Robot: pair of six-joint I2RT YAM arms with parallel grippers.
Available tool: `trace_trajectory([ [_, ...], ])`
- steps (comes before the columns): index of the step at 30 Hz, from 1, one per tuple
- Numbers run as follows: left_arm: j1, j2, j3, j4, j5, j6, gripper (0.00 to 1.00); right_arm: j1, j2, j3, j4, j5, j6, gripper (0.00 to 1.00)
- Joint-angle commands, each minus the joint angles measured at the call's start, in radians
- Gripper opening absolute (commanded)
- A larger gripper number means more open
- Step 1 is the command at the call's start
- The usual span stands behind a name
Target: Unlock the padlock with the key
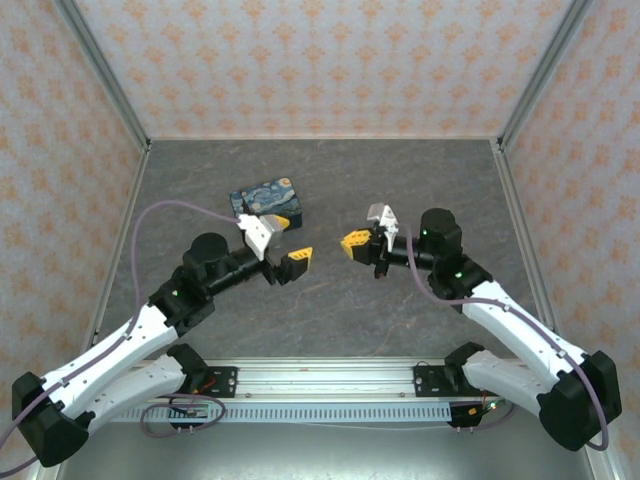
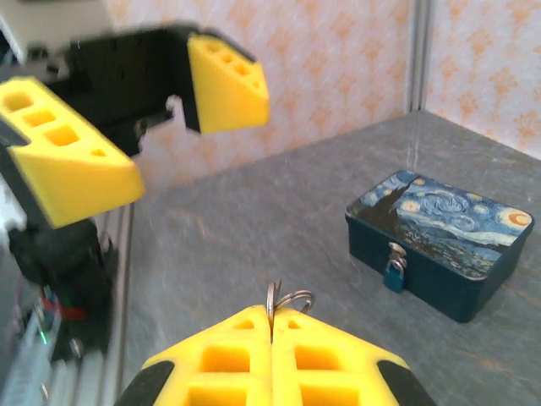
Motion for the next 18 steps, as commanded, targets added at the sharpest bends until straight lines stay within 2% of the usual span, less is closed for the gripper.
trace_trajectory([
  [1, 0.008, -0.023, -0.002, 0.183, -0.143, -0.387, 0.93, 0.009, -0.020, -0.039, 0.418, 0.106, 0.377, 0.00],
  [4, 0.007, -0.020, 0.007, 0.219, -0.168, -0.547, 0.93, 0.033, -0.025, -0.062, 0.517, 0.190, 0.543, 0.00],
  [6, 0.009, -0.005, 0.003, 0.273, -0.169, -0.661, 0.93, 0.056, -0.027, -0.073, 0.555, 0.230, 0.595, 0.00],
  [9, 0.009, 0.042, 0.031, 0.287, -0.155, -0.804, 0.92, 0.092, -0.018, -0.078, 0.614, 0.259, 0.670, 0.00],
  [11, 0.009, 0.078, 0.036, 0.337, -0.127, -0.895, 0.90, 0.099, -0.015, -0.074, 0.610, 0.302, 0.774, 0.00],
  [14, 0.009, 0.125, 0.043, 0.410, -0.088, -0.998, 0.84, 0.103, -0.005, -0.058, 0.589, 0.321, 0.885, 0.00],
  [18, 0.009, 0.172, 0.061, 0.453, -0.058, -1.074, 0.77, 0.125, 0.013, -0.058, 0.619, 0.324, 0.906, 0.00],
])
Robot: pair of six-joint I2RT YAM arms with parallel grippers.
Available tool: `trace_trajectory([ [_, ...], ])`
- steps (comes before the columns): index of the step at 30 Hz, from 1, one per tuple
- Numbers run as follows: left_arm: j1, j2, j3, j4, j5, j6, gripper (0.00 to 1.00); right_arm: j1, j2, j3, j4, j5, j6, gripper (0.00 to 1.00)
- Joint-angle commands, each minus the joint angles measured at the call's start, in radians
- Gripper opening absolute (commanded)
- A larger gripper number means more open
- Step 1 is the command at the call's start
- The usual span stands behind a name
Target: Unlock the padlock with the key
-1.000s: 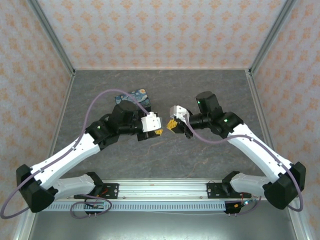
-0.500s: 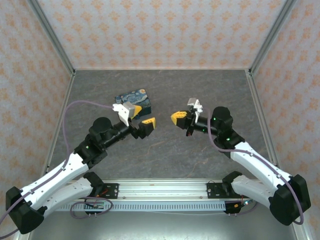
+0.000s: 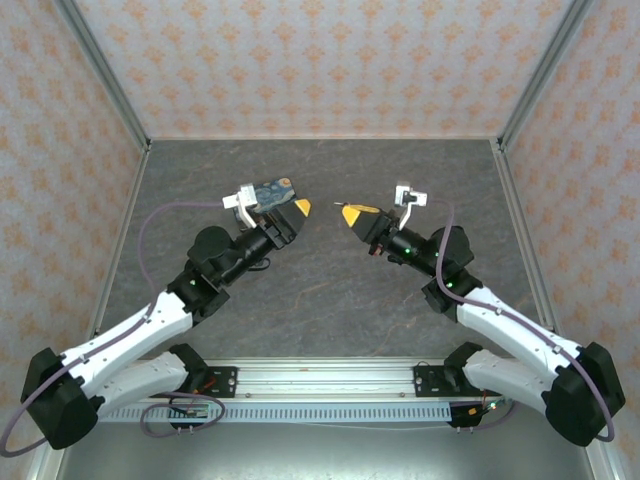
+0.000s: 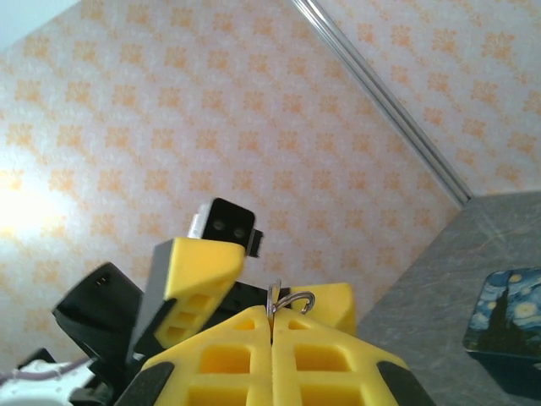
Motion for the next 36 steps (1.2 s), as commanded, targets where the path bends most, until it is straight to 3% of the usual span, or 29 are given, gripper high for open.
trace_trajectory([
  [1, 0.007, 0.025, 0.045, 0.127, 0.043, -0.150, 0.75, 0.020, 0.010, 0.012, 0.081, 0.029, 0.094, 0.00],
  [23, -0.054, 0.134, 0.060, 0.202, 0.035, -0.186, 0.51, 0.051, 0.089, 0.023, 0.079, 0.021, 0.167, 0.00],
  [29, -0.055, 0.134, 0.062, 0.189, 0.033, -0.171, 0.34, 0.053, 0.123, 0.037, 0.085, 0.009, 0.170, 0.00],
  [36, -0.056, 0.136, 0.064, 0.179, 0.034, -0.168, 0.30, 0.056, 0.147, 0.039, 0.110, 0.001, 0.180, 0.00],
])
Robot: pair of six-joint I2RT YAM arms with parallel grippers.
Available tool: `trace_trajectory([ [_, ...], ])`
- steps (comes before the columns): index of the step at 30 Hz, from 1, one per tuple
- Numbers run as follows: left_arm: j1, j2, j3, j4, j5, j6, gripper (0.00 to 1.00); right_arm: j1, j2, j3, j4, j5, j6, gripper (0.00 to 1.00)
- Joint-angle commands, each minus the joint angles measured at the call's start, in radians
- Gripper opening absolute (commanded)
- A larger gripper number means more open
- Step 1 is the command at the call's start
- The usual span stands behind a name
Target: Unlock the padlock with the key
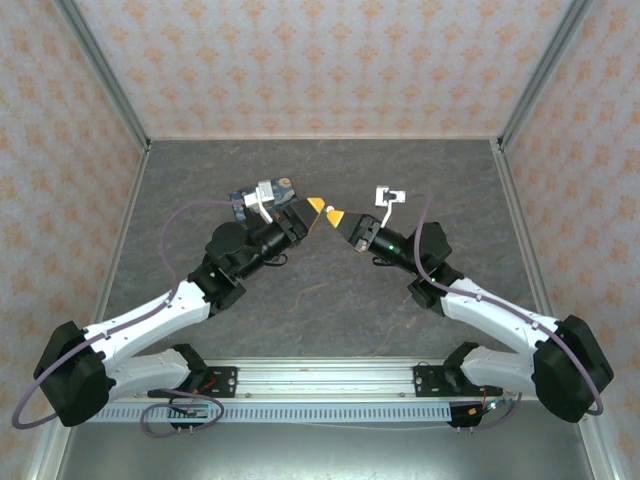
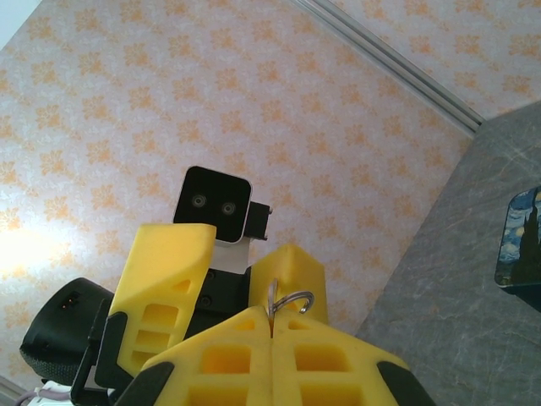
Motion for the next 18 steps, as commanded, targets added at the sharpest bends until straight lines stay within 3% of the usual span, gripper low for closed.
trace_trajectory([
  [1, -0.006, -0.001, 0.037, 0.024, 0.006, 0.012, 0.27, 0.011, 0.006, 0.031, 0.059, -0.019, 0.011, 0.00],
  [6, -0.006, -0.025, 0.035, -0.023, -0.016, 0.044, 0.03, 0.011, 0.008, 0.034, 0.035, -0.033, 0.018, 0.01],
  [9, -0.007, -0.050, 0.037, -0.085, -0.031, 0.093, 0.00, 0.010, -0.021, 0.046, -0.051, -0.071, -0.028, 0.07],
  [13, -0.006, -0.105, 0.062, -0.255, -0.043, 0.224, 0.00, 0.007, -0.137, 0.048, -0.296, -0.044, -0.178, 0.38],
  [18, -0.004, -0.155, 0.126, -0.466, 0.016, 0.422, 0.00, -0.068, -0.265, -0.004, -0.356, -0.105, -0.213, 0.62],
])
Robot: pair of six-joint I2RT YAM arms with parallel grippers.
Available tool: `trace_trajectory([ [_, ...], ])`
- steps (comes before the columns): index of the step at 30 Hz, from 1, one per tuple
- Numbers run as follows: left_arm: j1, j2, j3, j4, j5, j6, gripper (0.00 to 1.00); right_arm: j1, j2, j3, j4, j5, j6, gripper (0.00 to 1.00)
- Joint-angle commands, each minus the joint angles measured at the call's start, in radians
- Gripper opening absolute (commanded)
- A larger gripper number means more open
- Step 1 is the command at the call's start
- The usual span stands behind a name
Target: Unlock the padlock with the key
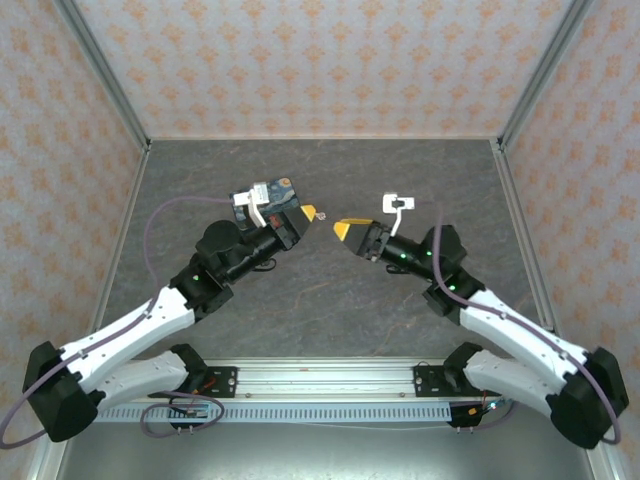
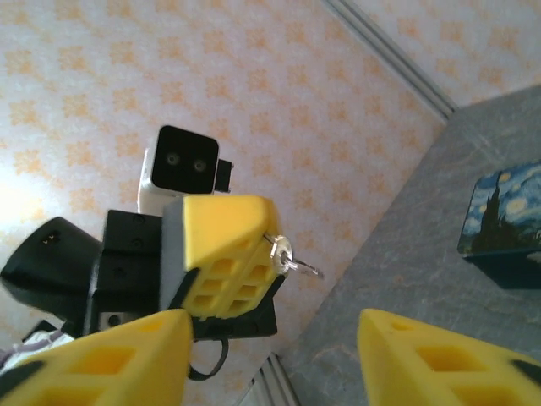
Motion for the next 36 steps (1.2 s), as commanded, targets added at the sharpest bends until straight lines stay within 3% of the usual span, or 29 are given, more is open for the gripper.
trace_trajectory([
  [1, -0.005, -0.031, 0.074, -0.173, 0.061, 0.193, 0.00, -0.050, -0.061, -0.013, -0.059, -0.083, -0.048, 0.64],
  [6, -0.003, -0.005, 0.159, -0.297, 0.187, 0.314, 0.00, -0.060, -0.009, 0.022, -0.035, -0.238, -0.013, 0.66],
  [12, -0.003, 0.021, 0.222, -0.383, 0.247, 0.417, 0.00, -0.055, -0.004, 0.056, -0.035, -0.276, -0.045, 0.66],
  [19, -0.003, 0.044, 0.251, -0.395, 0.274, 0.444, 0.00, -0.013, 0.040, 0.085, -0.040, -0.284, -0.066, 0.64],
  [36, -0.003, 0.043, 0.247, -0.391, 0.246, 0.441, 0.00, -0.007, 0.059, 0.105, -0.094, -0.263, -0.094, 0.35],
])
